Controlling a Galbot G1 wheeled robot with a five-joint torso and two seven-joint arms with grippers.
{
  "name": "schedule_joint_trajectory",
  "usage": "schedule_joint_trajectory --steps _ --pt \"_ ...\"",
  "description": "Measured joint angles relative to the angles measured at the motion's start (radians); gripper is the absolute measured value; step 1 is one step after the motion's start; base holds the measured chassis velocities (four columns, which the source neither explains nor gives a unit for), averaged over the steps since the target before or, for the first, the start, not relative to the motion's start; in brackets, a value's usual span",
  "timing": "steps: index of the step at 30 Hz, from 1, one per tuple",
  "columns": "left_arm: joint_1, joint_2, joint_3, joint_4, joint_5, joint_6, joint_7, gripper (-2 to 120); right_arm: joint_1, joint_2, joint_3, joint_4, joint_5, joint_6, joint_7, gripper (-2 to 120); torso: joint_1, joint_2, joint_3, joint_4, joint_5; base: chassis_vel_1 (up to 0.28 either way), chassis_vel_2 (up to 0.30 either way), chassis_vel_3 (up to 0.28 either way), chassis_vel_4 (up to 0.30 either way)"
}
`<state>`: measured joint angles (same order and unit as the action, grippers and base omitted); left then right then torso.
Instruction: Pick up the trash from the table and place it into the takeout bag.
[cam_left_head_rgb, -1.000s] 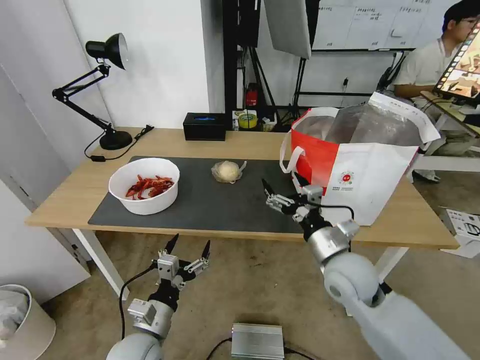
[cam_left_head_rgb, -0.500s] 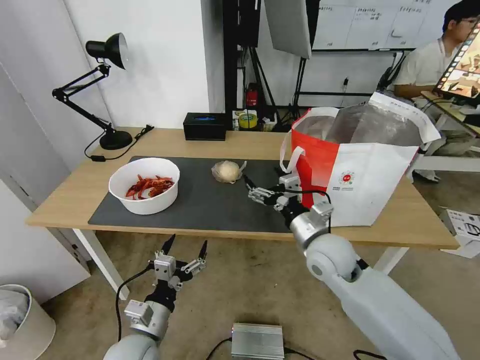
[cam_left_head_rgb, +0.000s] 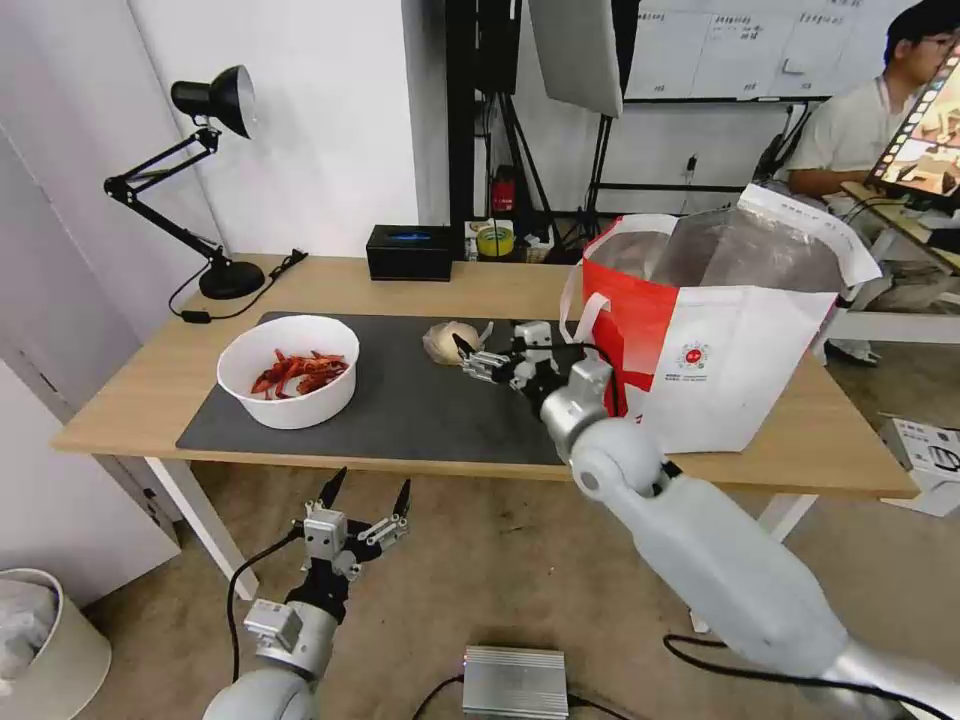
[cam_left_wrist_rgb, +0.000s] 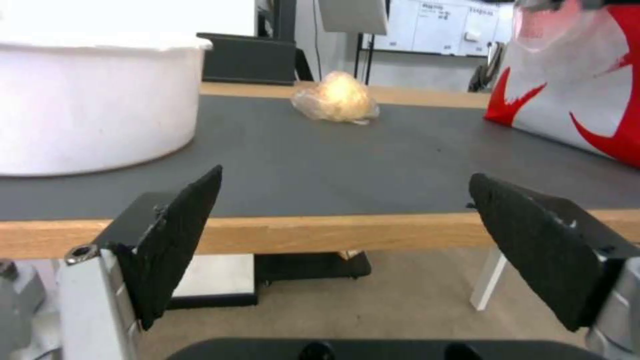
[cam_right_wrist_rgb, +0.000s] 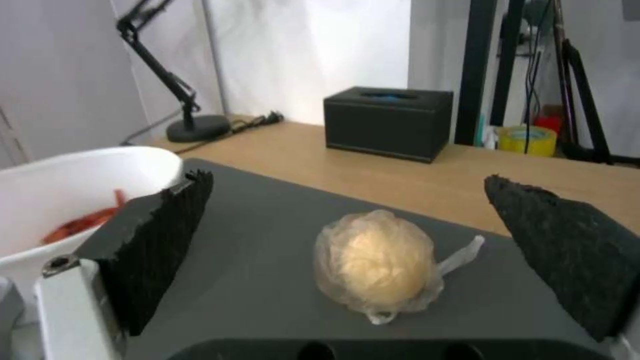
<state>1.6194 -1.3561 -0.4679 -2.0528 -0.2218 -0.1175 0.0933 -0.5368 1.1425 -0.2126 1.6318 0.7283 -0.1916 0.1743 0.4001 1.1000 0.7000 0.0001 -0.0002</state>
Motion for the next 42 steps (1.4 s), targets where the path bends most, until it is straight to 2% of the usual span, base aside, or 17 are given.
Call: schedule_joint_trajectory --steps 6,13,17,20,42 --pt "0.001 -0.003 -0.002 0.004 -0.001 -0.002 0.0 100 0.068 0.044 -0.02 -0.1 0.004 -0.012 0.0 100 0.0 0.0 0.0 -0.0002 0.0 0.0 0.0 0.0 0.0" --pt "0.0 -0.004 -0.004 0.016 -0.002 -0.013 0.0 100 0.154 0.116 -0.039 -0.276 0.01 -0.033 -0.005 100 0.0 0.0 0.0 0.0 0.0001 0.0 0.0 0.0 0.0" --pt "0.0 -0.001 -0.008 0.022 -0.005 -0.016 0.0 100 0.166 0.135 -0.04 -0.318 0.011 -0.044 -0.009 100 0.0 0.0 0.0 -0.0002 0.0001 0.0 0.0 0.0 0.0" --pt "-0.003 0.001 -0.006 0.03 -0.018 -0.03 0.0 100 0.203 0.205 -0.039 -0.445 0.007 -0.06 -0.031 100 0.0 0.0 0.0 0.0 0.0001 0.0 0.0 0.0 0.0" --pt "-0.004 0.01 -0.002 0.033 -0.022 -0.033 0.0 100 0.268 0.289 -0.046 -0.611 -0.048 -0.105 -0.097 100 0.0 0.0 0.0 -0.0001 0.0001 0.0 0.0 0.0 0.0"
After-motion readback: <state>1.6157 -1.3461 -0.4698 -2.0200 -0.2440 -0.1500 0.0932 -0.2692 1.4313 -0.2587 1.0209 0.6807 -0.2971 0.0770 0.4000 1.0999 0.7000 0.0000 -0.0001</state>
